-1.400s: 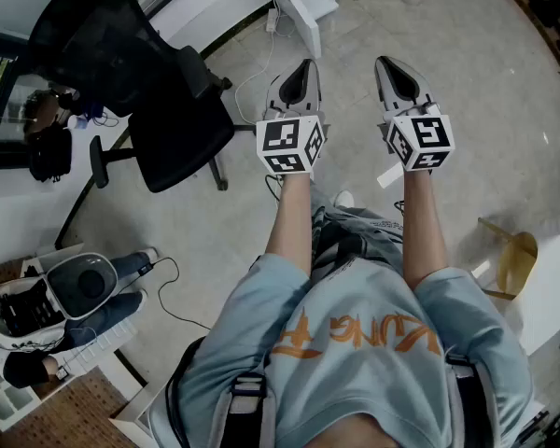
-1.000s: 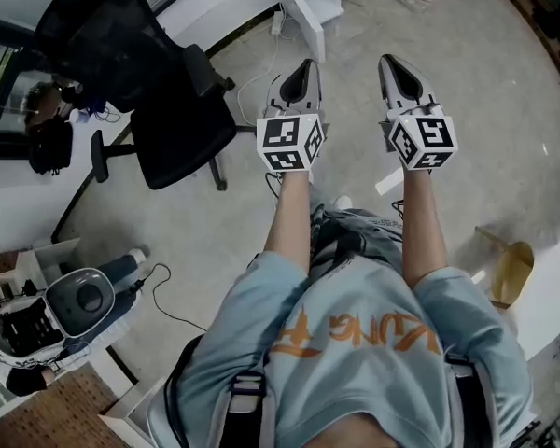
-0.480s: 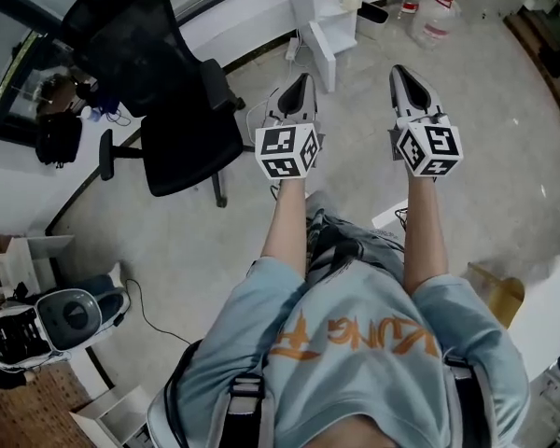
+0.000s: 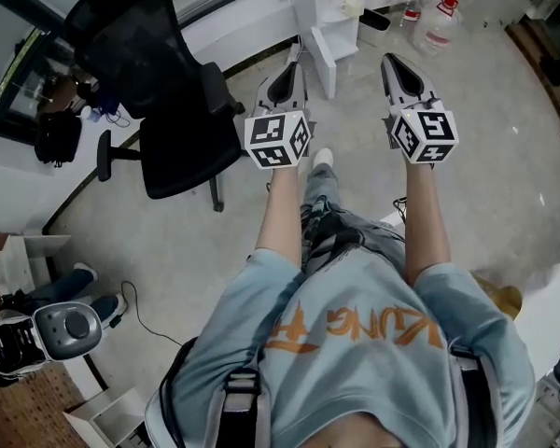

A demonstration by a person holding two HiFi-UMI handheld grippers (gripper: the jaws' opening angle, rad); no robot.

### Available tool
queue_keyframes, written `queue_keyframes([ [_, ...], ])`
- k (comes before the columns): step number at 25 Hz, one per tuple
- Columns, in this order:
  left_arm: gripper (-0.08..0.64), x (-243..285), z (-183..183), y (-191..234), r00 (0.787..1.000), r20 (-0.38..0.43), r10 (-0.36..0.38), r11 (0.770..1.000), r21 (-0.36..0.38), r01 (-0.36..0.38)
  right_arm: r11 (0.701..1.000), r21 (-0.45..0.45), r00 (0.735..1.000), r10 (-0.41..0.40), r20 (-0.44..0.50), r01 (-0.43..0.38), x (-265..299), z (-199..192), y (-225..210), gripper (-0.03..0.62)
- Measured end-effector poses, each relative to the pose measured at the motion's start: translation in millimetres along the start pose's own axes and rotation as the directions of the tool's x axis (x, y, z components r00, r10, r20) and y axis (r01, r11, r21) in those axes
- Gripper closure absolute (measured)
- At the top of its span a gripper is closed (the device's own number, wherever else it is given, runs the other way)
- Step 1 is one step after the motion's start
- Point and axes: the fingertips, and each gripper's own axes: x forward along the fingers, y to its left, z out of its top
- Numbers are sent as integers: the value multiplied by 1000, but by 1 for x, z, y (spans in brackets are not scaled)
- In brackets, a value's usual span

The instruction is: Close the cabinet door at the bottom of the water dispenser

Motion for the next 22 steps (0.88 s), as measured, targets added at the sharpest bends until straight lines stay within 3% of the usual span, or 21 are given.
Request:
queue_keyframes([
  [10, 540, 63, -16, 22, 1000, 1, -16, 1000, -18, 16, 1000, -19, 1000, -13, -10, 13, 55, -16, -38, 561],
  [17, 540, 135, -28, 66, 1000, -8, -11, 999, -43, 11, 1000, -26, 1000, -9, -26, 9, 126, -35, -62, 561],
  [22, 540, 182, -37, 78, 999, -26, -33, 998, -56, 31, 998, 0, 997, -60, -46, 60, 160, -44, -99, 561],
])
